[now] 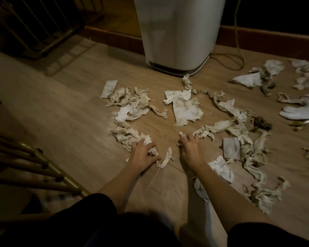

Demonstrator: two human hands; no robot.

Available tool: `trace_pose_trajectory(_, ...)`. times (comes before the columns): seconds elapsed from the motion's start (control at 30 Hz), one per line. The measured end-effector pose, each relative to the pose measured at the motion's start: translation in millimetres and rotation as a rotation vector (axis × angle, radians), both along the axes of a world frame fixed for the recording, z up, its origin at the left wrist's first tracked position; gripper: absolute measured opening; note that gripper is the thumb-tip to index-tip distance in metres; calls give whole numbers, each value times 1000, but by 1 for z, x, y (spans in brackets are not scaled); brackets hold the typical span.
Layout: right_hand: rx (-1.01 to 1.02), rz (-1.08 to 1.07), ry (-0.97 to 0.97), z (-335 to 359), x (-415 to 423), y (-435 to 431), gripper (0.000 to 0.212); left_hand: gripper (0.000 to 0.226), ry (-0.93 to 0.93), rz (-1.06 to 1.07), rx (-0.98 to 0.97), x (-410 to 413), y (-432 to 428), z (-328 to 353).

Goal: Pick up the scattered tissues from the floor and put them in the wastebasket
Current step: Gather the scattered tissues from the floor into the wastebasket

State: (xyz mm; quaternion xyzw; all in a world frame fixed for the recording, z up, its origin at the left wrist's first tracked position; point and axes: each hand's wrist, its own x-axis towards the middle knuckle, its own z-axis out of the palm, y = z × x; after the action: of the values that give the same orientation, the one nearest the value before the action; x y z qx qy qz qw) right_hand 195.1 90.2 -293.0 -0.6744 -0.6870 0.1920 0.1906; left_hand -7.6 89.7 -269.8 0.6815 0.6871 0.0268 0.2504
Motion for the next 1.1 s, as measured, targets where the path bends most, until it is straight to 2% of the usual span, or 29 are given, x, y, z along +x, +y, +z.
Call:
trace_pose_trajectory(0.1,-94,14,17,11,5,29,10,36,37,9,91,6,13,-1)
trace_pose_trajectory(0.17,-213,18,29,25,10,42,6,17,-7,33,113,12,25,8)
trace_pose_trajectory(0.23,-247,-17,65,40,14,54,6,7,-60,55,140,13,41,21)
trace_pose_trajectory(0.4,-66,-71,134,63,10,97,18,24,-97,82,332,-10,98,59)
trace_pose_trajectory(0.53,82,-27,99,68,1,144,23,45,-94,19,448,-35,148,69)
trace_pose_trajectory(0.67,88,84,27,70,-6,186,33,68,-83,-25,325,-37,186,58)
trace_pose_trajectory(0.8,-271,255,-204,46,3,203,54,86,148,-184,54,-36,211,29)
trace_pose_trajectory(0.87,-337,288,-295,33,8,199,61,79,246,-201,-68,-34,215,18)
trace_pose_trajectory(0.93,-197,275,-329,26,7,190,55,63,242,-191,-2,-26,214,12)
trace_pose_trajectory(1.03,-55,197,-250,13,5,172,45,32,197,-202,95,-9,206,16)
trace_pose_trajectory(1.1,-68,145,-172,12,13,161,40,33,210,-216,55,4,202,24)
